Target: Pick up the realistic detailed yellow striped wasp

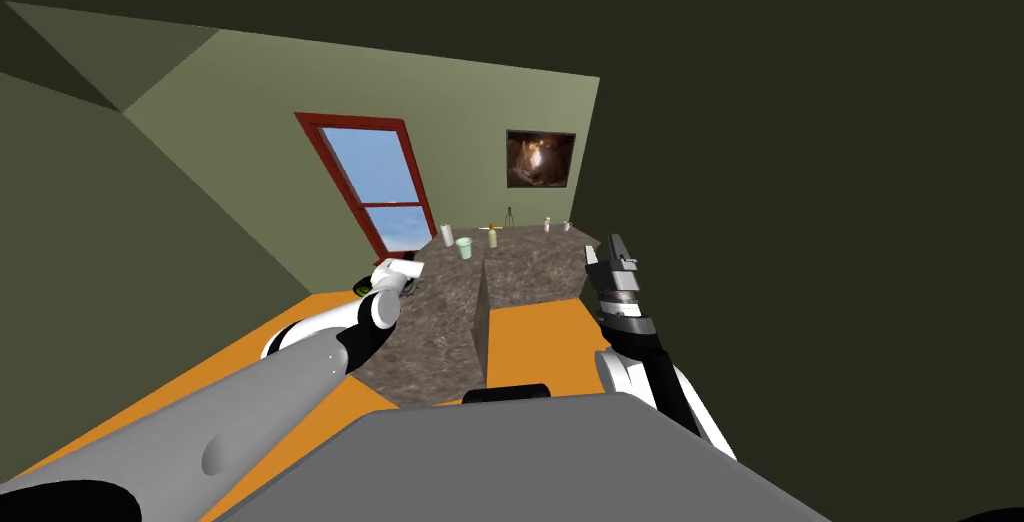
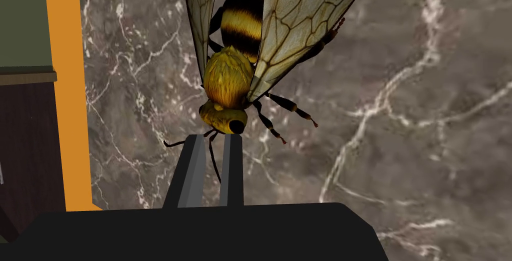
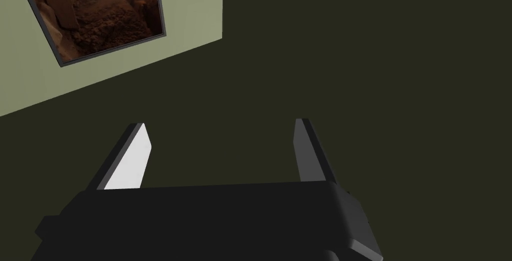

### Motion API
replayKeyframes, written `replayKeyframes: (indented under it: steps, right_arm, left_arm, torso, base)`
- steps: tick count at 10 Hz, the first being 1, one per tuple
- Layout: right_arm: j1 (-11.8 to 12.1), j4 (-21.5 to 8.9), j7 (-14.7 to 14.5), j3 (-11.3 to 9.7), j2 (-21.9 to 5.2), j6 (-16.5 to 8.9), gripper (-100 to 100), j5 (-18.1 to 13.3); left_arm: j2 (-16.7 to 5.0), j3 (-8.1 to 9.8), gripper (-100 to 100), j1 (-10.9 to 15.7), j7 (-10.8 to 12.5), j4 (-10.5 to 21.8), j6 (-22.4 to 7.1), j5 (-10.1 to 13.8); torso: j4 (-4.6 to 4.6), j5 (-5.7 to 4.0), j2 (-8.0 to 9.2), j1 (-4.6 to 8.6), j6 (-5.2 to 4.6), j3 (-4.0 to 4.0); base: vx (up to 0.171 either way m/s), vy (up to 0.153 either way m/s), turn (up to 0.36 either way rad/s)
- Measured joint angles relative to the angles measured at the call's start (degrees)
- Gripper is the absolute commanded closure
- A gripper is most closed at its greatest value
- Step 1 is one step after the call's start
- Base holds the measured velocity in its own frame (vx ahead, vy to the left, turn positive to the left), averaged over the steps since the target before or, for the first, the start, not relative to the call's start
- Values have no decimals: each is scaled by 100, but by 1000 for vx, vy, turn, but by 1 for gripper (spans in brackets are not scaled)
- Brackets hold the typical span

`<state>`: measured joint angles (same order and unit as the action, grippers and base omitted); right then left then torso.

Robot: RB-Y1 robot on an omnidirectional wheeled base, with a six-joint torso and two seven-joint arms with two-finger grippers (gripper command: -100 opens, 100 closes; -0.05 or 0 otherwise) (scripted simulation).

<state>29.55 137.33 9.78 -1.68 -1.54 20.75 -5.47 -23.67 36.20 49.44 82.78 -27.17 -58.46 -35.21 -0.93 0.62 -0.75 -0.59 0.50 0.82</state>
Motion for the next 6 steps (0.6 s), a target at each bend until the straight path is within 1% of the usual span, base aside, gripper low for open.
replayKeyframes:
  steps: [1,2,3,4,5,6]
  right_arm:
    - [1,0,0,0,0,0,0,0]
    - [0,0,0,0,0,0,0,0]
    - [-1,0,0,1,-1,0,0,0]
    - [1,0,0,1,0,0,0,0]
    - [0,0,0,0,0,0,0,0]
    - [-1,0,0,1,-1,0,0,0]
  left_arm:
    - [-60,-8,100,-12,-128,22,85,104]
    - [-85,-2,100,-60,-280,-36,127,172]
    - [-77,5,100,-91,-390,-99,119,200]
    - [-117,3,100,-110,-540,-129,170,303]
    - [-156,5,100,-139,-677,-153,214,361]
    - [-160,5,0,-144,-705,-154,219,365]
  torso:
    - [-2,0,-5,4,8,3]
    - [-1,1,-2,-4,0,1]
    - [2,6,6,-30,-5,-4]
    - [0,3,3,-25,12,-2]
    - [0,3,2,-19,4,-1]
    - [2,6,9,-36,-1,-5]
  base:
    - [57,-131,140]
    - [19,-41,-3]
    - [46,-84,184]
    - [54,-108,164]
    - [14,-37,46]
    - [0,-5,2]
